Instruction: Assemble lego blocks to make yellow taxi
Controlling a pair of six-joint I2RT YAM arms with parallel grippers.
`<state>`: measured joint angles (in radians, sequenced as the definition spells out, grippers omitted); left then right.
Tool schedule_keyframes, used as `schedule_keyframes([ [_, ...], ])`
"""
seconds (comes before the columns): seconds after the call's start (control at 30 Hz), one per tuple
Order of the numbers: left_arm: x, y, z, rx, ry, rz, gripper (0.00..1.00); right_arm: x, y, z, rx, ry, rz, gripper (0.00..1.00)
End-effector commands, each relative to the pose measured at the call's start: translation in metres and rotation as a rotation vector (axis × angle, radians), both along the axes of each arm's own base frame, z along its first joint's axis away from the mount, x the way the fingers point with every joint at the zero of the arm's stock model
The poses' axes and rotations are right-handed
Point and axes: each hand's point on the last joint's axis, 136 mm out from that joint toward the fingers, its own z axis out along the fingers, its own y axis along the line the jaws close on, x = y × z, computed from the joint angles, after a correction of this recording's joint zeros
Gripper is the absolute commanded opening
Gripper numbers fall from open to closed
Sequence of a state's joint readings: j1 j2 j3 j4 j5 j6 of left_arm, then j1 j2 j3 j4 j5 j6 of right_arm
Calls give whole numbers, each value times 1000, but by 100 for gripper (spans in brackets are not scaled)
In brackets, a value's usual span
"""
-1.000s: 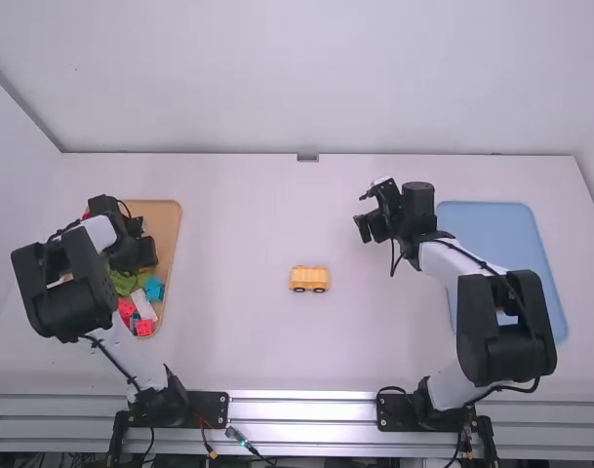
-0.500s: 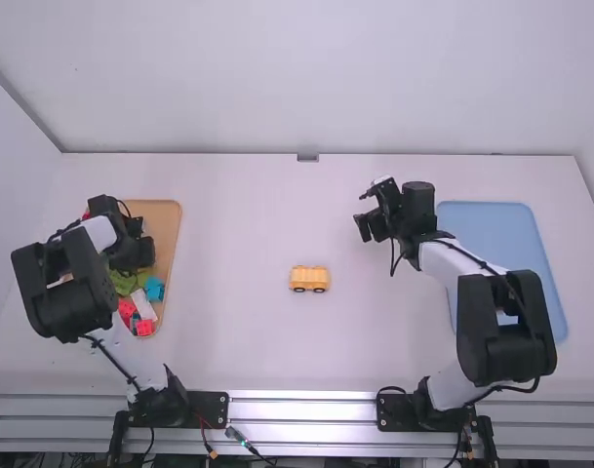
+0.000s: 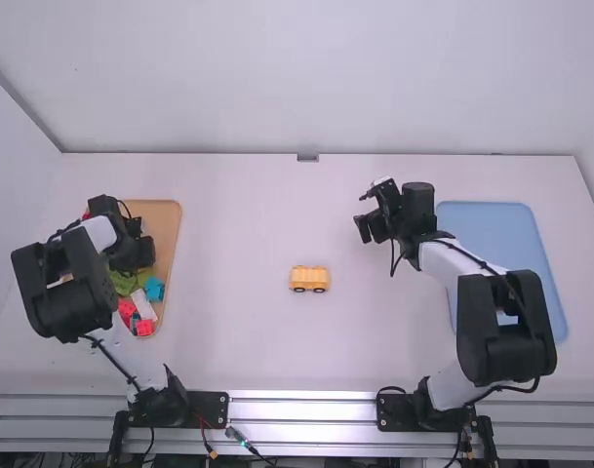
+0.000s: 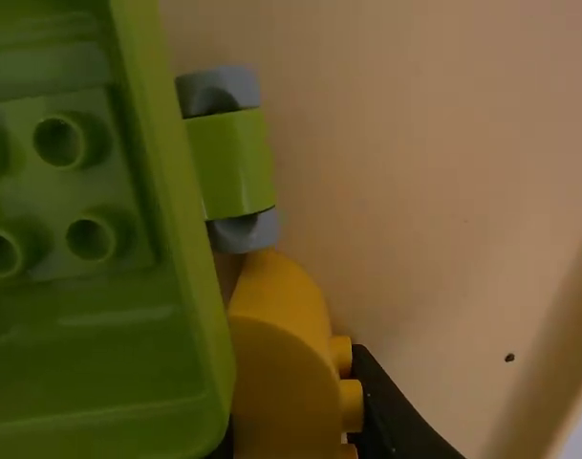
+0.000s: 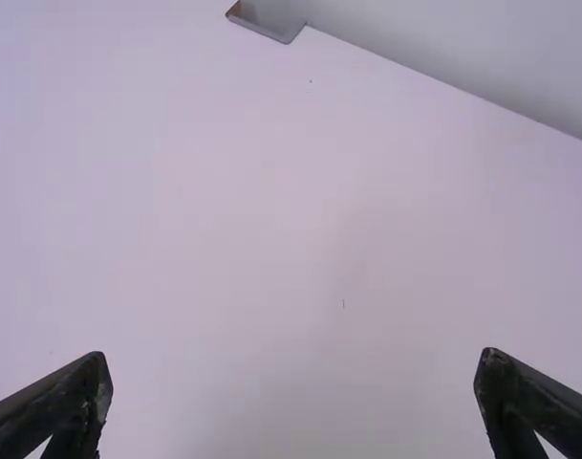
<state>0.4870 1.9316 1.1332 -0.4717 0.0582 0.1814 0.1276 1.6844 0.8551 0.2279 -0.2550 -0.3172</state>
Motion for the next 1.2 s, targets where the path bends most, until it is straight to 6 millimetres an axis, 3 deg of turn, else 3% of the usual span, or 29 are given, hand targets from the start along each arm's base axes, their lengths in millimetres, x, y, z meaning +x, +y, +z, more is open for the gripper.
schedule_keyframes([
  [0.0,-13,-10,-10,-36,43,5,41,1,-2,12,8,-25,-9,99],
  [0.13,-16,-10,-10,-39,56,32,44,0,-2,12,7,-23,-9,99],
  [0.43,-19,-11,-11,-48,68,58,27,0,-1,12,12,-22,-3,99],
  [0.97,-8,-6,-9,-29,23,57,13,-1,0,12,14,-19,0,99],
  [1.1,-2,-3,-3,-12,-12,57,4,-1,2,13,22,-22,10,99],
  [1.17,5,0,12,8,-56,56,2,-4,12,16,60,-25,56,99],
])
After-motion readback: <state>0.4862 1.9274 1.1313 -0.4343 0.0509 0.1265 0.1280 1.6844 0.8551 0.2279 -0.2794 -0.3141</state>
